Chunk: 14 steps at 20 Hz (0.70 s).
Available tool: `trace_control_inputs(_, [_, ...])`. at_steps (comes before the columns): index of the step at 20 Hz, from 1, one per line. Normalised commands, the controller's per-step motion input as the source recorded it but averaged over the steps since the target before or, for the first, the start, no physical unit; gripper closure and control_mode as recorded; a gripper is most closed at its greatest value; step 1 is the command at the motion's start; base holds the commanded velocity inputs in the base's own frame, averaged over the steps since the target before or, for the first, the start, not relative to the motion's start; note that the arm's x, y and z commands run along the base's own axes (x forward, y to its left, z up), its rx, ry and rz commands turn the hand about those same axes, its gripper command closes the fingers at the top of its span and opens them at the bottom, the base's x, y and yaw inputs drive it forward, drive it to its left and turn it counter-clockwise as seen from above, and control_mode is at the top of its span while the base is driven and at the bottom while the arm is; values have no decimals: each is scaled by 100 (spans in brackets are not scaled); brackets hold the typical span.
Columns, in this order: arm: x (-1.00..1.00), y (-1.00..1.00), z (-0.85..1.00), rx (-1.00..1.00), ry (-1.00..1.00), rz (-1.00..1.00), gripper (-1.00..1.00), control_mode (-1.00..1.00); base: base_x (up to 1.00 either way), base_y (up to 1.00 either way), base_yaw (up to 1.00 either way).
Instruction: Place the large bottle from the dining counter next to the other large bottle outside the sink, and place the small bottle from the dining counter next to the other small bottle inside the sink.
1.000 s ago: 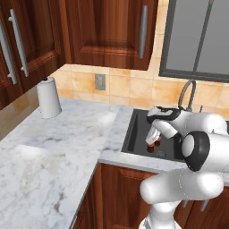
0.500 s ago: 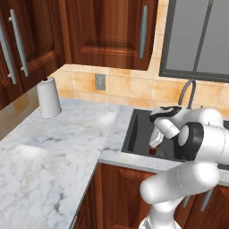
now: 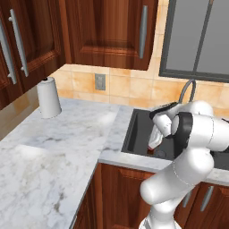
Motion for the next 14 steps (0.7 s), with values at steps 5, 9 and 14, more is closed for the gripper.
trace_control_inputs(5, [18,-8,-16,5,-1,3,100,-100,0,0,0])
trace_control_inputs(9, [15,-10,-21,4,0,3,100,-100,0,0,0])
trace_control_inputs(14, [25,-3,-20,3,0,3,100,-100,0,0,0])
